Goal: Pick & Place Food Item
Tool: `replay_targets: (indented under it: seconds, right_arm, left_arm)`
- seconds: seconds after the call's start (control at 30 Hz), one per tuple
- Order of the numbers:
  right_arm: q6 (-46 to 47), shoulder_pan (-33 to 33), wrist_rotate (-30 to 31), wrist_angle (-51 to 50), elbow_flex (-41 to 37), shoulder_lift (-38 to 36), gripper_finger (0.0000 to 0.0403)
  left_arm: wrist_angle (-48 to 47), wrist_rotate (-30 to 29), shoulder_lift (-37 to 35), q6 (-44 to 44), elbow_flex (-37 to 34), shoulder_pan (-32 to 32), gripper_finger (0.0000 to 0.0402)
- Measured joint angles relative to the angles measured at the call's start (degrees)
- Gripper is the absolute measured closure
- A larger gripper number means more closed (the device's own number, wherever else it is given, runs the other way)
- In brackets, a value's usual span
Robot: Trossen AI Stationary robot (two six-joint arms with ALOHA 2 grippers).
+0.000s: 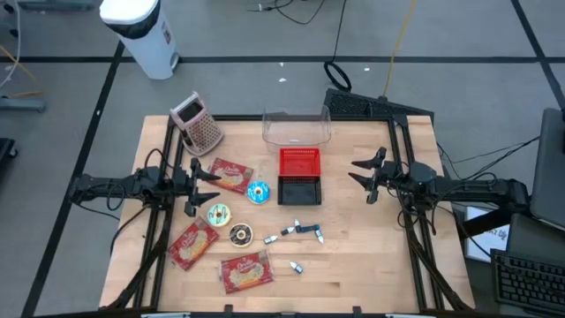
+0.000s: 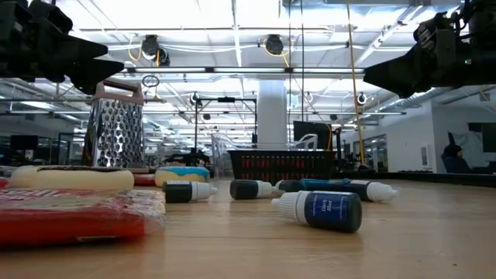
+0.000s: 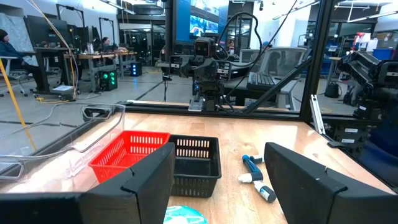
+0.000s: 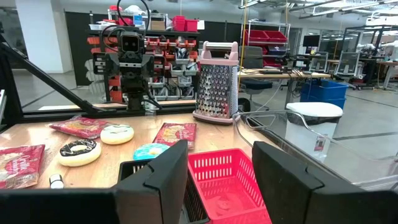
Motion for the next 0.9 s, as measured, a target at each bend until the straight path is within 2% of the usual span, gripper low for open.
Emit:
replay_targets:
  seconds: [0.73,0.9]
  right_arm:
    - [0.0,0.0,0.0,0.0,0.0,0.0,0.0232]
    - [0.0,0.0,0.0,0.0,0.0,0.0,0.0234]
  left_arm:
    - [0.0,0.0,0.0,0.0,0.0,0.0,0.0151]
    - [1.4,-3.4,0.0,2.6,0.0,0.0,0.0151]
